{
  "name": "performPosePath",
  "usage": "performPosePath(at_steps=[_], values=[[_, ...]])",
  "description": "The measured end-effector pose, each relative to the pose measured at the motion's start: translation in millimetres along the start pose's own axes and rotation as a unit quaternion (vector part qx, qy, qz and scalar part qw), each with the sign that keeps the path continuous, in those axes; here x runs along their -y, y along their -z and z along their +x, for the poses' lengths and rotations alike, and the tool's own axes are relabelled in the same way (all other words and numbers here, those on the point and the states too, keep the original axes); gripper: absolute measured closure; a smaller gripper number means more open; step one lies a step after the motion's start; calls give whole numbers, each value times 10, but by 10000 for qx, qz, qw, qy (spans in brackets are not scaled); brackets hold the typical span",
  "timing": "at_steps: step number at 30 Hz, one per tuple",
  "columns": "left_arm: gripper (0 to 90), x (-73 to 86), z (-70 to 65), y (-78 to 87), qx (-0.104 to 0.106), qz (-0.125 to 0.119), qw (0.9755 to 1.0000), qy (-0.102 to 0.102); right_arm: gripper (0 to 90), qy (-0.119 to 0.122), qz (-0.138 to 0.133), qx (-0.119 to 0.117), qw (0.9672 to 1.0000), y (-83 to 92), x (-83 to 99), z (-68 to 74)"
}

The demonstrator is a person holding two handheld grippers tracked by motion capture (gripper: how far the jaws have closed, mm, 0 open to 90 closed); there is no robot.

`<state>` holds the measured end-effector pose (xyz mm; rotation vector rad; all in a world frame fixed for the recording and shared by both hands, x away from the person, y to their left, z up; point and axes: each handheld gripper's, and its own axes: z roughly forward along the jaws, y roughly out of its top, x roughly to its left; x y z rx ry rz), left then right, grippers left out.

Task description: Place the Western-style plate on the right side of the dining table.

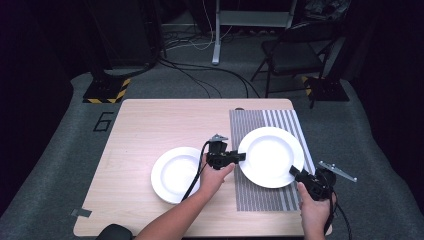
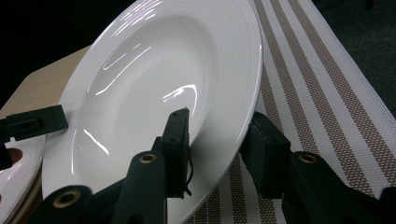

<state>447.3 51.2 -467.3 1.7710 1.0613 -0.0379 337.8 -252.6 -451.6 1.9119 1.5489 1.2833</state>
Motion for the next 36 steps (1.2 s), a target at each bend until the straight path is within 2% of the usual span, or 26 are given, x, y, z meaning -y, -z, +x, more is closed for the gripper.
performPosePath(at_steps=[11, 15, 36], values=[[637, 63, 34, -124, 18, 25, 10000, 71, 626, -56, 27, 56, 10000, -62, 39, -108], [637, 72, 50, -158, 17, 41, 9999, 154, 630, -80, 31, 36, 10000, -79, 43, -124], [637, 60, 97, -286, -129, 59, 9996, 260, 630, -116, 74, 29, 9999, -206, 35, -207]])
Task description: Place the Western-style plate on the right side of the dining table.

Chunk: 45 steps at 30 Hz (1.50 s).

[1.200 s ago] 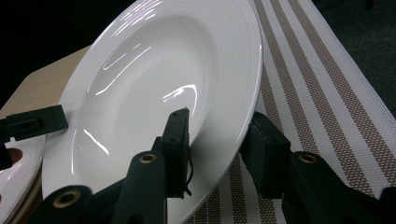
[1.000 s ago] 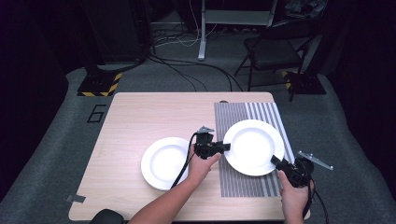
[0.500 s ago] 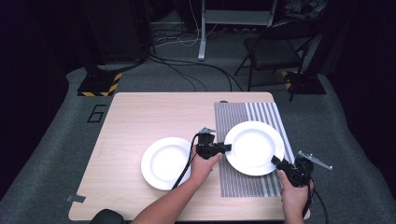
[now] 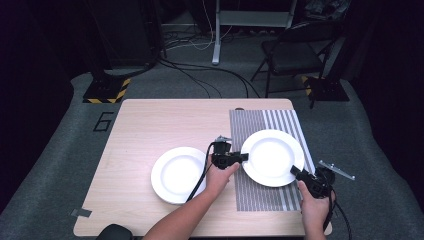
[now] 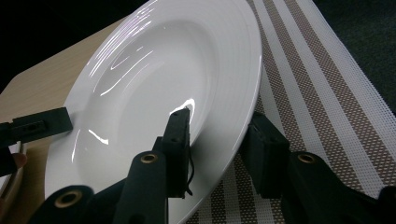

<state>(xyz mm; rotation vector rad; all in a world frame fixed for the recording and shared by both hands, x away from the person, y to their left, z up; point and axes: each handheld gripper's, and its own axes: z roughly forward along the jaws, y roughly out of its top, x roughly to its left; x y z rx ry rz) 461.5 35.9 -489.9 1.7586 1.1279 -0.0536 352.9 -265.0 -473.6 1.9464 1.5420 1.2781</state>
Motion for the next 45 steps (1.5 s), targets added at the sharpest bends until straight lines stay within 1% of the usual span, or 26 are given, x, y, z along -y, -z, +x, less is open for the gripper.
performPosePath(at_steps=[6, 7, 8, 10, 12, 16, 17, 21, 23, 24, 27, 29, 32, 34, 35, 37, 39, 40, 43, 45], values=[[637, -7, -4, -29, -43, -10, 10000, 26, 630, -63, 14, -20, 10000, -22, -3, -28], [637, -7, 2, -39, -46, -10, 10000, 3, 630, -67, 20, -19, 10000, -26, -2, -33], [638, -4, -4, -46, -45, 0, 10000, 51, 630, -97, 32, -8, 9999, -30, -1, -38], [638, -1, -4, -59, -72, 16, 10000, 24, 630, -130, 40, 1, 9999, -39, 1, -45], [638, 2, -12, -76, -72, 26, 10000, 50, 631, -100, 39, 2, 9999, -50, 3, -66], [638, 2, -16, -109, -91, 34, 9999, 69, 630, -179, 46, 15, 9998, -65, 10, -91], [638, 3, -15, -117, -99, 51, 9999, 44, 630, -177, 52, 34, 9998, -68, 12, -97], [638, 8, -17, -148, -129, 68, 9999, 71, 629, -154, 55, 50, 9999, -94, 24, -132], [638, 7, -12, -159, -146, 61, 9999, 49, 628, -235, 78, 69, 9997, -113, 26, -138], [638, 5, -10, -166, -148, 52, 9998, 80, 628, -258, 85, 73, 9996, -123, 26, -141], [638, -9, 5, -181, -150, 27, 9998, 99, 627, -203, 78, 46, 9998, -144, 24, -151], [638, -20, 18, -186, -146, 20, 9998, 114, 628, -251, 103, 15, 9996, -157, 19, -141], [638, -27, 32, -200, -178, -19, 9997, 161, 630, -230, 126, -14, 9997, -188, 13, -149], [638, -31, 40, -206, -180, -31, 9996, 208, 630, -257, 150, -1, 9996, -228, -13, -147], [638, -36, 50, -204, -215, -18, 9996, 161, 631, -250, 144, -1, 9996, -248, -22, -152], [639, -41, 53, -213, -245, -40, 9995, 193, 630, -270, 151, -14, 9995, -287, -23, -161], [640, -44, 52, -226, -308, -13, 9994, 183, 630, -316, 163, -32, 9994, -322, -7, -177], [640, -44, 43, -236, -333, -29, 9992, 241, 628, -365, 169, -26, 9992, -341, 4, -182], [640, -41, 46, -250, -356, -11, 9992, 179, 628, -413, 160, -30, 9990, -368, 18, -207], [640, -38, 50, -258, -360, -13, 9992, 199, 628, -416, 173, -8, 9990, -375, 19, -207]])
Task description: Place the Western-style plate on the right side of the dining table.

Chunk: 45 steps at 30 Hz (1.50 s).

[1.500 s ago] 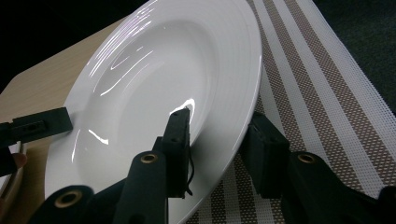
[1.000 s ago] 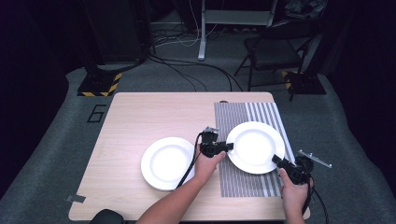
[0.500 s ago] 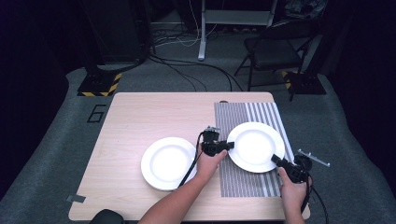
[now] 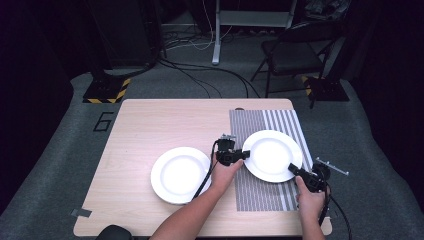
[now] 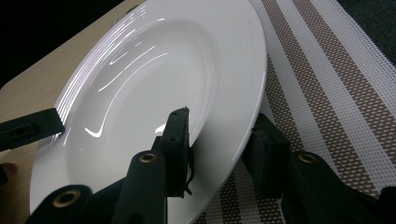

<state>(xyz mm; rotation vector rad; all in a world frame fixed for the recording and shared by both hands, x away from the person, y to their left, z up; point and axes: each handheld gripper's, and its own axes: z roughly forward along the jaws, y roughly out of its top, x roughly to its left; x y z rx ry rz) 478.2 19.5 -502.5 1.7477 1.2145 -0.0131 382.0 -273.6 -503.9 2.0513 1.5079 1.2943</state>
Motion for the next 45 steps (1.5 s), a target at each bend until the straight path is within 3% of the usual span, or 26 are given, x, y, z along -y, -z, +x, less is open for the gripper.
performPosePath(at_steps=[8, 27, 45], values=[[639, 20, 20, -42, -39, 11, 10000, 60, 628, 145, -5, 30, 9999, -23, -2, -4], [638, 54, 35, -106, -193, 13, 9998, -25, 620, 131, 85, 137, 9998, -75, 25, -20], [637, 52, -8, -89, -263, 28, 9996, -72, 579, 241, 193, 411, 9987, -82, 20, -1]])
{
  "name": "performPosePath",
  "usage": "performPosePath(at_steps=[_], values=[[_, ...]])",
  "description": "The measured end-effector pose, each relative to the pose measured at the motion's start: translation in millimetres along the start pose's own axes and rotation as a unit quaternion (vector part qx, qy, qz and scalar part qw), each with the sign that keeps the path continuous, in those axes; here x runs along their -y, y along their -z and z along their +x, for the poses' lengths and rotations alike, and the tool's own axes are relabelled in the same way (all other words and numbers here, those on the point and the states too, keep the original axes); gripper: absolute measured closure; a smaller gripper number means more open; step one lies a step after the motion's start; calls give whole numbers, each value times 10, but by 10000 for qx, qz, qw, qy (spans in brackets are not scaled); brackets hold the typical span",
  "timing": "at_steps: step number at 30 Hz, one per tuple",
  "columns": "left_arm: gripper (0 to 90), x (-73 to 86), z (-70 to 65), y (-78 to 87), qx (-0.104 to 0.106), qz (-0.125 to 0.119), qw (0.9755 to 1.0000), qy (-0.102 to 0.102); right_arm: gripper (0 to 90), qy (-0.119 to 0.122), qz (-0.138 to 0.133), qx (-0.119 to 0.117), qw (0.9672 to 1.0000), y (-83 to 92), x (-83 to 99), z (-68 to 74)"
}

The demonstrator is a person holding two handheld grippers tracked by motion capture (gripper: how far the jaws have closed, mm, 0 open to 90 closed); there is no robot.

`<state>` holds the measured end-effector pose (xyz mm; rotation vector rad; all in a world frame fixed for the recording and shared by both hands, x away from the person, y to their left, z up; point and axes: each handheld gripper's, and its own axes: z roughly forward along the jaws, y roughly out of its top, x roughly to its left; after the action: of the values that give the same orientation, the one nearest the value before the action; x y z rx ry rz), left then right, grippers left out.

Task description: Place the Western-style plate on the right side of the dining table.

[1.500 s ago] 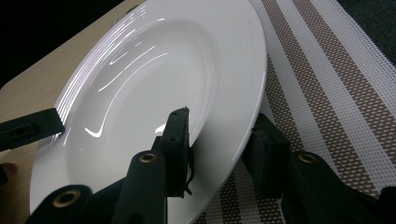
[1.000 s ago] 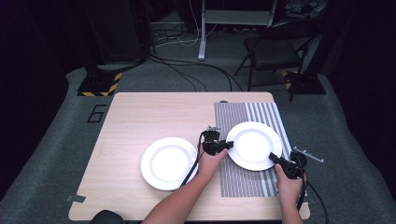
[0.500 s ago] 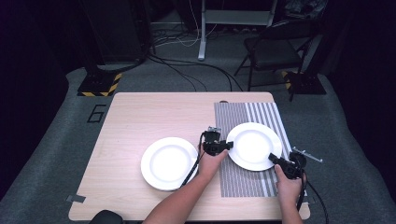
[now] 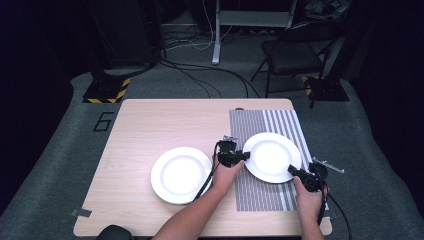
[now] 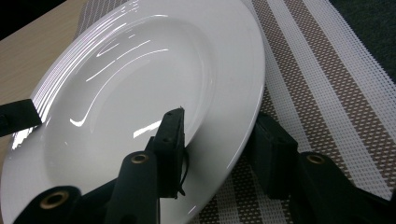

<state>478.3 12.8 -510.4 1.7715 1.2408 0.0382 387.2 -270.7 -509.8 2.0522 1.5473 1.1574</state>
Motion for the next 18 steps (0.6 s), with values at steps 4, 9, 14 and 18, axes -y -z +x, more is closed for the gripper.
performPosePath(at_steps=[4, 9, 14, 18], values=[[635, -16, -26, 34, -149, -20, 9998, -131, 572, 106, -44, 99, 9999, 28, -14, 10], [641, -72, -95, 142, -112, -149, 9992, -346, 583, 322, -260, 250, 9988, 154, -36, 37], [618, -120, -138, 253, 3, -219, 9989, -406, 566, 518, -412, 223, 9976, 253, -59, 107], [588, -143, -136, 334, 56, -271, 9988, -405, 557, 634, -467, 188, 9967, 305, -75, 185]])
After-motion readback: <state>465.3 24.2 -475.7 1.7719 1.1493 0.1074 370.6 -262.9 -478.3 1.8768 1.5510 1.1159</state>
